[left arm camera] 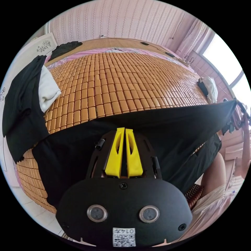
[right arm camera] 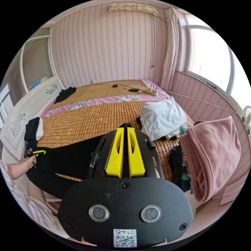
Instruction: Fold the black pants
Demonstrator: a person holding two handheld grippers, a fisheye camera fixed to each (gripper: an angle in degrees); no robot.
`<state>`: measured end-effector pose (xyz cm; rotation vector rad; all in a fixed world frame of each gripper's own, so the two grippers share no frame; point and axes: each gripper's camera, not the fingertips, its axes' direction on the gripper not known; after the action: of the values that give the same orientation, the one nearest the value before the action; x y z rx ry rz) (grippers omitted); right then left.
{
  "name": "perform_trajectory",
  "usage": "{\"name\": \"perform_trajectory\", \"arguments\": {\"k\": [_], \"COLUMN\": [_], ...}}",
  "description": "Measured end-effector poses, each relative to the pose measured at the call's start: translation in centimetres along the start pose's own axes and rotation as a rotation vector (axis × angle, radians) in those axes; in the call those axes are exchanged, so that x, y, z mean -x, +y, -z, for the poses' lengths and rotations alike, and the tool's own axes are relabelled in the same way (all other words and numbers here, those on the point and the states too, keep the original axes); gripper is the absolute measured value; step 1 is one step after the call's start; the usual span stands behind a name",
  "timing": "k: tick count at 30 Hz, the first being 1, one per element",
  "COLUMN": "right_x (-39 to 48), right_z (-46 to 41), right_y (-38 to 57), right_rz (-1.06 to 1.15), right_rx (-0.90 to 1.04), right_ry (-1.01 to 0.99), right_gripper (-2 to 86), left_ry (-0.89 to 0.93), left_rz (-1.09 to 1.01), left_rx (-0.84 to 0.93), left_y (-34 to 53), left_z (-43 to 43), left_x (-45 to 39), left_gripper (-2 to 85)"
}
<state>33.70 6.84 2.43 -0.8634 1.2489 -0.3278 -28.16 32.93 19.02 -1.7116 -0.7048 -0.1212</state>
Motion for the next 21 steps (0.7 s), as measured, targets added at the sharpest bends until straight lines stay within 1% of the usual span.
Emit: {"name": "perform_trajectory", "arguments": {"k": [2, 4, 7, 9, 13, 17, 19, 21], "right_x": [-0.5, -1.1, -1.2, -1.2, -1.5, -0.4, 0.3, 0.8], "right_z": [-4.6, -10.8, -16.3, -18.1, -19.5, -19.7, -19.1, -17.6], "right_y": [-1.2, -1.4, -0.7, -0.3, -0.9, -2.5, -3.1, -2.7], "right_rz": [-0.017, -0.052, -0.076, -0.082, -0.121, -0.064, -0.059, -0.034], "right_rx": [0.098, 0.239, 0.369, 0.404, 0.4, 0.344, 0.304, 0.295], "right_ry": [0.014, 0.049, 0.108, 0.13, 0.117, 0.071, 0.075, 0.108], "right_gripper": [0.3, 0.4, 0.5, 0.5, 1.1, 3.6, 7.0, 8.0], "left_ry": [0.003, -0.008, -0.026, -0.042, -0.08, -0.191, -0.178, -0.136], "left_rz": [-0.014, -0.022, -0.037, -0.056, -0.058, -0.032, 0.024, 0.088], "left_rx": [0.0, 0.003, 0.0, 0.005, 0.006, 0.012, 0.008, 0.012], "left_y": [0.1, 0.2, 0.3, 0.5, 0.7, -0.2, -0.7, -1.3], "left_z": [-0.3, -0.5, -0.7, -1.0, -1.8, -2.7, -3.2, -4.0], "left_x": [-0.3, -0.5, -0.9, -1.0, -1.0, -0.4, 0.7, 1.8], "left_gripper": [-0.8, -0.9, -1.0, -1.0, -1.0, -1.0, -0.9, -0.8]}}
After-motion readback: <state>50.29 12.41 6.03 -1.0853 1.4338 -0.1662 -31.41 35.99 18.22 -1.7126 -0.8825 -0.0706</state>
